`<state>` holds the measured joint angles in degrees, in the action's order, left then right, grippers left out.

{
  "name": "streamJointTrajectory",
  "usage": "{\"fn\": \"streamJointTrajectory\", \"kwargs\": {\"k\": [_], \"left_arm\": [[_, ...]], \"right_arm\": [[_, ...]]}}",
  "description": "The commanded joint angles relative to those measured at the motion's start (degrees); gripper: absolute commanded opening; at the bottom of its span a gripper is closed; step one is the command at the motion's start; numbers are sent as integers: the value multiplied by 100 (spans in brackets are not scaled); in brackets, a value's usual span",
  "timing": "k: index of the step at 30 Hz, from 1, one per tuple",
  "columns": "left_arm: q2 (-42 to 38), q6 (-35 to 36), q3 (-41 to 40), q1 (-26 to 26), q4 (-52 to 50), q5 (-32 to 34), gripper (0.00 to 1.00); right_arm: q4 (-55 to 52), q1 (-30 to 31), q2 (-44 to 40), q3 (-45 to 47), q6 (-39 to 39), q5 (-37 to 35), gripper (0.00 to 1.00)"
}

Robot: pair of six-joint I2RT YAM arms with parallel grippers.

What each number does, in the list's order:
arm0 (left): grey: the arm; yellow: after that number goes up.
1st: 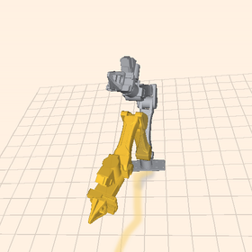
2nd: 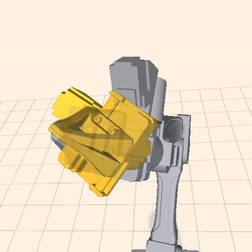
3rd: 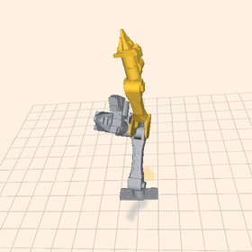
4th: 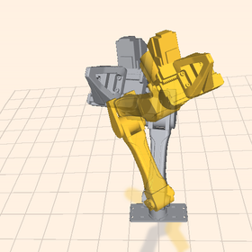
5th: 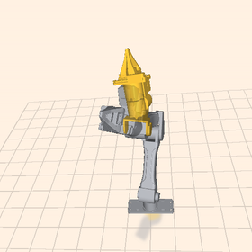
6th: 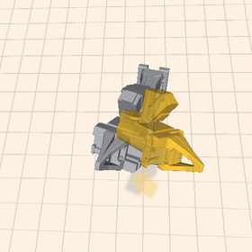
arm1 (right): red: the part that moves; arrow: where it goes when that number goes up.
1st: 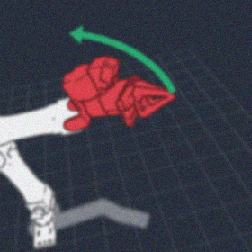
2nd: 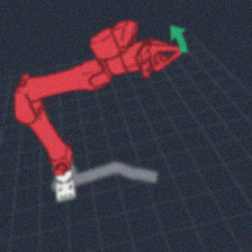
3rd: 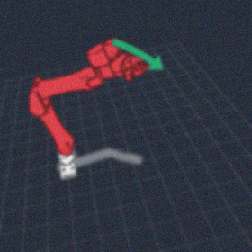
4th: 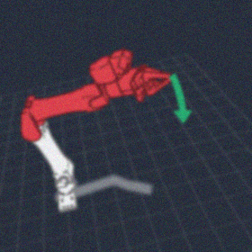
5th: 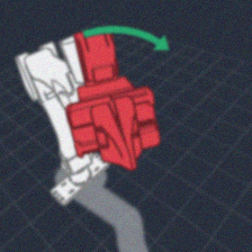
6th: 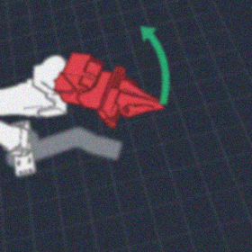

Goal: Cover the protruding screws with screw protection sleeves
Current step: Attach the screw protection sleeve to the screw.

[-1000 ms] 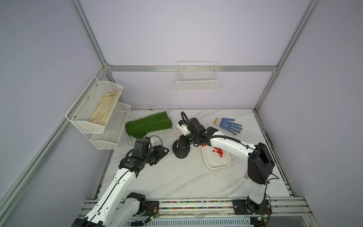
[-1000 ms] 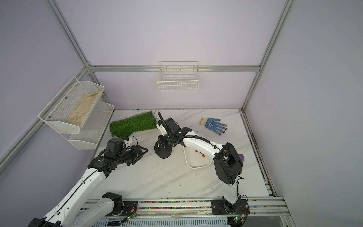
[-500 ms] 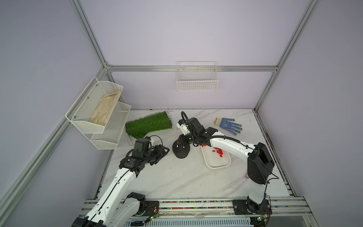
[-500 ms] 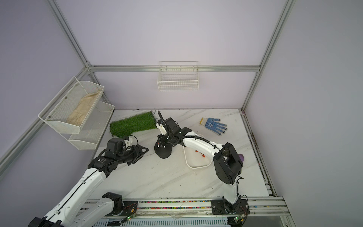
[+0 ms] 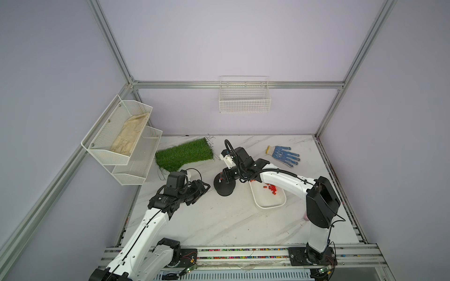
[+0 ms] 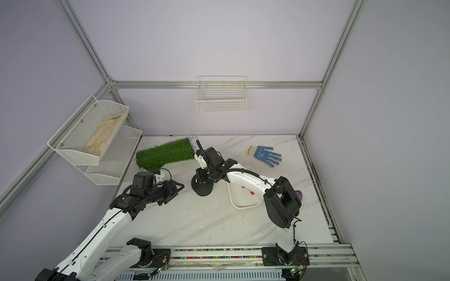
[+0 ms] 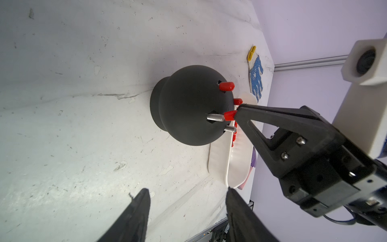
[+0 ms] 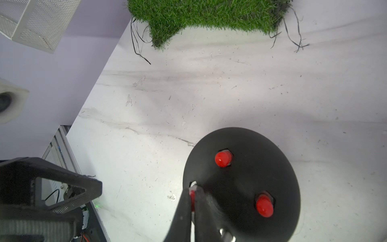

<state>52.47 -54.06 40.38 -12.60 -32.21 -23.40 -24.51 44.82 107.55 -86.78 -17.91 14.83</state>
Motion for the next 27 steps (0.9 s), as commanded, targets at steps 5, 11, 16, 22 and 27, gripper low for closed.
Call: {"fn": "streamJointTrajectory", "kwargs": {"k": [5,11,16,22,27], "left_arm": [[-86,-34,-172,39,183,-34,59],[-87,-25,-181,38,199,-42,59],[-74,-30,-180,38,206,-53,59],[-103,-34,-197,38,214,-47,59],[-96,-42,-197,38,218,-56,59]], "right_arm": [[184,53,12,74,-63,-59,9],[188,49,47,82,-63,-43,8],[208,56,53,108,-73,-6,9],[184,71,74,129,-73,2,9],[210,90,56,146,-72,20,9]]}}
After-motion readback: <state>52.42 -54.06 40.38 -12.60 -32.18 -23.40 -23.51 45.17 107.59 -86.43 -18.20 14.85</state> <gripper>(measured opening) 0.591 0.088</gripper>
